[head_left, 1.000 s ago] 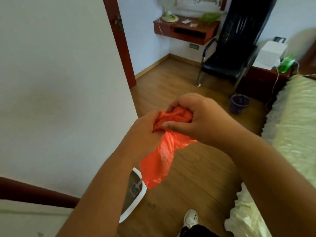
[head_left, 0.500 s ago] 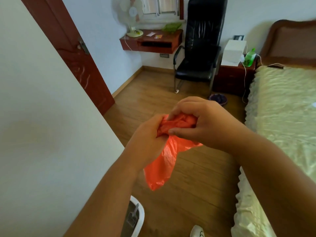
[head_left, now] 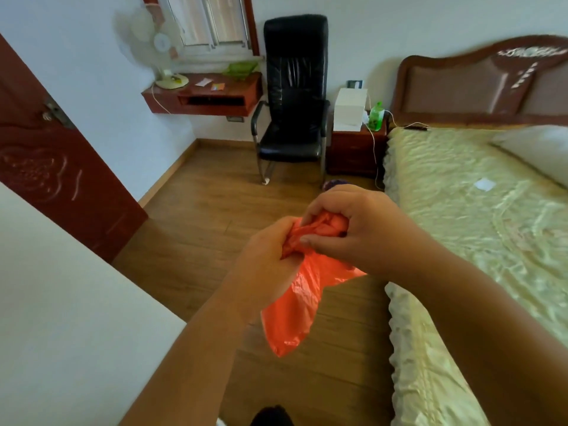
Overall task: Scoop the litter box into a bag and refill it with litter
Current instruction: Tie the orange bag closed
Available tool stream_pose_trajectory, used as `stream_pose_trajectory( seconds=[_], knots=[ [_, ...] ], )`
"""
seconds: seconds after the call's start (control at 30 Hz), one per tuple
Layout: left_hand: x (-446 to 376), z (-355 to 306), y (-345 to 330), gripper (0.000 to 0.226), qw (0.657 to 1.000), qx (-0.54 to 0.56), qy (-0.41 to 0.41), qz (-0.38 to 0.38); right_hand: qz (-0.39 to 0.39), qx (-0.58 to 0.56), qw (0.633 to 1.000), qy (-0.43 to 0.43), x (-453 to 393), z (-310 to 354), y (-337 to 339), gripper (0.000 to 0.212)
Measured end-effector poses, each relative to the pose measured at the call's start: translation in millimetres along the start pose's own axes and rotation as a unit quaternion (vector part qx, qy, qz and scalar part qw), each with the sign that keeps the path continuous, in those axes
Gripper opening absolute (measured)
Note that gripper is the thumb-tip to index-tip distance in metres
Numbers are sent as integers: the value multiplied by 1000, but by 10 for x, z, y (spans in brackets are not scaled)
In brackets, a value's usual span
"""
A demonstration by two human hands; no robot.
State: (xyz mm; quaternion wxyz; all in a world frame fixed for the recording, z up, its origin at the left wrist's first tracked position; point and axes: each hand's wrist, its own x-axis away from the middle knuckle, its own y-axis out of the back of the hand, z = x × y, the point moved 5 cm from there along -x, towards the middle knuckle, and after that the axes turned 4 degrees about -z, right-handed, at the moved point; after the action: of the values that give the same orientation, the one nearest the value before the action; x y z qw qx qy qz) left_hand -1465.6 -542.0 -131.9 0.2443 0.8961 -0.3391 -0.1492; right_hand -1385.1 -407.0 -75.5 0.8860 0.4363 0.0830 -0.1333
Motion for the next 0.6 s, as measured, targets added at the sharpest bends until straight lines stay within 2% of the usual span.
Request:
stream_pose_trajectory(
  seconds=[0.2,0.33,0.6],
  knots=[
    [-583,60,-95,34,998,4,-38,54,-42,-2,997,-63,-248,-311,52,25],
    [-1041,191,-42,27,995,11,-63,82,-69,15,993,-93,-576,-468,16,25],
    [-2109,645,543,24,986,5,-103,133,-123,15,982,-141,-1638,-609,-290,20]
  ],
)
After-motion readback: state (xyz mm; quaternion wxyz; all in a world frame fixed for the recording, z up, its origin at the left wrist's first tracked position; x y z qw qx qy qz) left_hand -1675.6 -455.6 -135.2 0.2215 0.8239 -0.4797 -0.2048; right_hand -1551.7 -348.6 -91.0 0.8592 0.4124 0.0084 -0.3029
